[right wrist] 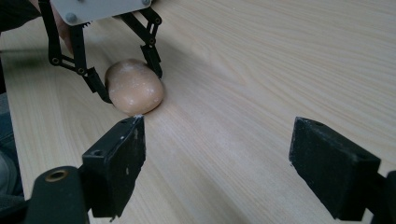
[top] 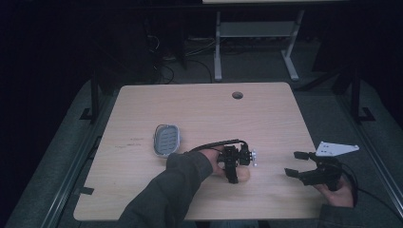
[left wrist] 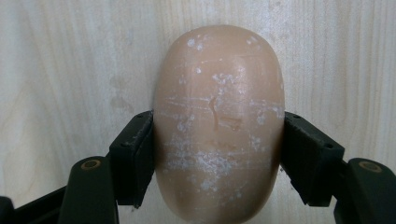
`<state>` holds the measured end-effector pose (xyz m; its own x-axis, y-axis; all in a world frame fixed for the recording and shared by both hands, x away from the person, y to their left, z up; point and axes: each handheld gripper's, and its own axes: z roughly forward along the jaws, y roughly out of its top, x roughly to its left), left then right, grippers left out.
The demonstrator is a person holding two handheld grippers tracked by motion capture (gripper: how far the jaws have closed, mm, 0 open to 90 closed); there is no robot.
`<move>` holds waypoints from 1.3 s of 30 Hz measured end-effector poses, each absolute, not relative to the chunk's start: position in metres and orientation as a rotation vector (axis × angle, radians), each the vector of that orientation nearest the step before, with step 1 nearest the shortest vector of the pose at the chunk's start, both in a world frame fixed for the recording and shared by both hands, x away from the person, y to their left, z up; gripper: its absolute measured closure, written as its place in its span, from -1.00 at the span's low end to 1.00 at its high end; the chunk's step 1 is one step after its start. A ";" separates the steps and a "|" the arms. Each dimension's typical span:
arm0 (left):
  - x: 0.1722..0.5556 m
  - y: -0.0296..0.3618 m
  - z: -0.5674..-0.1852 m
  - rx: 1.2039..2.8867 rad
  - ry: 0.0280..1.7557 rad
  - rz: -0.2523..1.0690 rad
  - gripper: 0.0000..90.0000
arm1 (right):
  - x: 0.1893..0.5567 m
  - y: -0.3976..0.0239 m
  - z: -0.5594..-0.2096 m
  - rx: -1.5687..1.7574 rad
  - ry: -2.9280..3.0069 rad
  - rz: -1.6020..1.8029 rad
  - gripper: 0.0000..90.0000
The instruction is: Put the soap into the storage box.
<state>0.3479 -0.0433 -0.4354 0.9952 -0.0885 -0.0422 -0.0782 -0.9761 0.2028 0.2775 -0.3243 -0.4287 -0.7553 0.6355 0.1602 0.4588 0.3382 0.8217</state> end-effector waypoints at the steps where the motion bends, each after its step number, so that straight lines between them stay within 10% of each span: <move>1: 0.348 -0.042 -0.433 2.925 -0.106 -0.077 -0.28 | 0.278 -0.324 -0.429 0.997 2.408 1.383 -0.60; 39: 0.359 0.045 -0.364 2.831 0.419 0.229 -0.28 | 0.283 -0.322 -0.429 1.006 2.398 1.376 -0.60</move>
<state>0.3586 0.0449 -0.3645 0.9458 0.3036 0.1154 0.2610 -0.9219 0.2864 0.2833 -0.3218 -0.4286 -0.7488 0.6444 0.1551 0.4590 0.3353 0.8227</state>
